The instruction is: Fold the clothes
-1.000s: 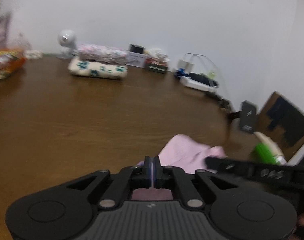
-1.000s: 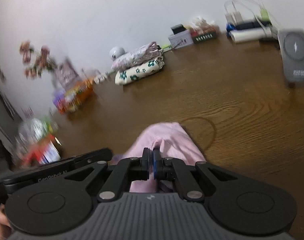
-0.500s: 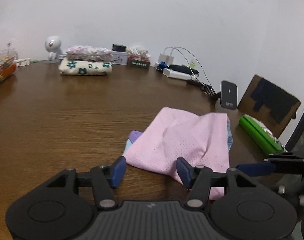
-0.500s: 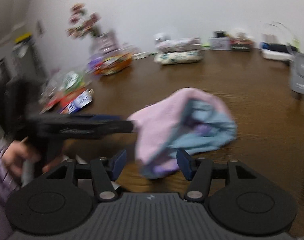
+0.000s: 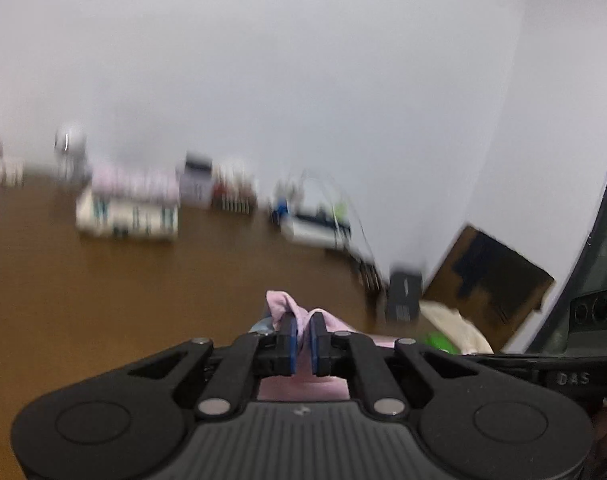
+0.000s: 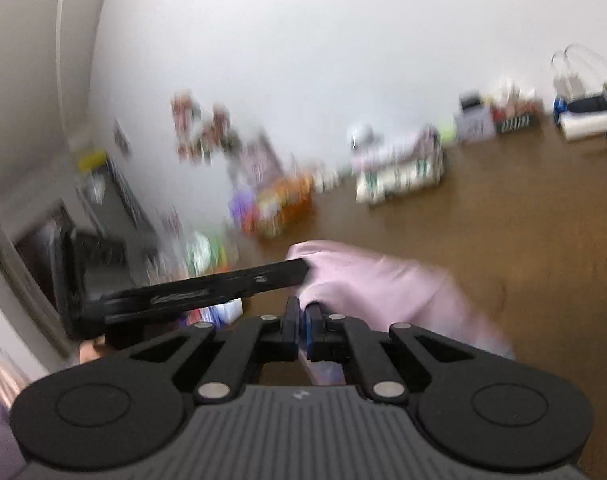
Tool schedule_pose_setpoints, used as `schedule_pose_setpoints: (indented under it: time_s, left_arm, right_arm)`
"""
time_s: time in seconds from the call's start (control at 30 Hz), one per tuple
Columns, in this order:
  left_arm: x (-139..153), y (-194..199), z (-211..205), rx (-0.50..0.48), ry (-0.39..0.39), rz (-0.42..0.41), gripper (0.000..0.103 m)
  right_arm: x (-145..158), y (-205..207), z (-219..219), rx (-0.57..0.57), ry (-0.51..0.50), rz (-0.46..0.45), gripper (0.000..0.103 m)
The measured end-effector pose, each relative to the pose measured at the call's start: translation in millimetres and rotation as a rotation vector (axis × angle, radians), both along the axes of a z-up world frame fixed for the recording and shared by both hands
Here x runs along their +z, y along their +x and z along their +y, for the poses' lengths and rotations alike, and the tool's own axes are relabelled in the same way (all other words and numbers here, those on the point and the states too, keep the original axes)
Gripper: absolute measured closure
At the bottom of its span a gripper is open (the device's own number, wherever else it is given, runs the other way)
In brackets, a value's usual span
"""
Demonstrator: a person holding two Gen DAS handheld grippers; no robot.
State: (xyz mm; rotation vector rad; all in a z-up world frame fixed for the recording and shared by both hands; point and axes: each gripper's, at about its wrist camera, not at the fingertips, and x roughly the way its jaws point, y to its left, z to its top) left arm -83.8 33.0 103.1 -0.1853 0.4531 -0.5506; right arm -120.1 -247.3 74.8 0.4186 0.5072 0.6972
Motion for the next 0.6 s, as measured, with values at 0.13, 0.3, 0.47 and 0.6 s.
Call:
schedule_pose_setpoints:
  time_s: [0.13, 0.3, 0.47, 0.6]
  left_arm:
    - [-8.4, 58.1, -20.4, 0.063, 0.084, 0.034, 0.078]
    - [-54.2, 72.5, 0.9, 0.055, 0.075, 0.165, 0.045]
    - [-87.3, 73.9, 1.0, 0.013, 0.104, 0.294, 0.045]
    - [-88.7, 56.6, -6.5, -0.091, 0.145, 0.271, 0.041]
  right_arm:
    - [-2.6, 55.7, -13.9, -0.276, -0.189, 0.051, 0.065]
    - [-23.6, 51.8, -24.5, -0.344, -0.277, 0.062, 0.05]
    - [-47.1, 51.3, -1.5, -0.225, -0.342, 0.113, 0.05]
    - [-45.5, 39.7, 18.0, -0.13, -0.351, 0.08, 0.05]
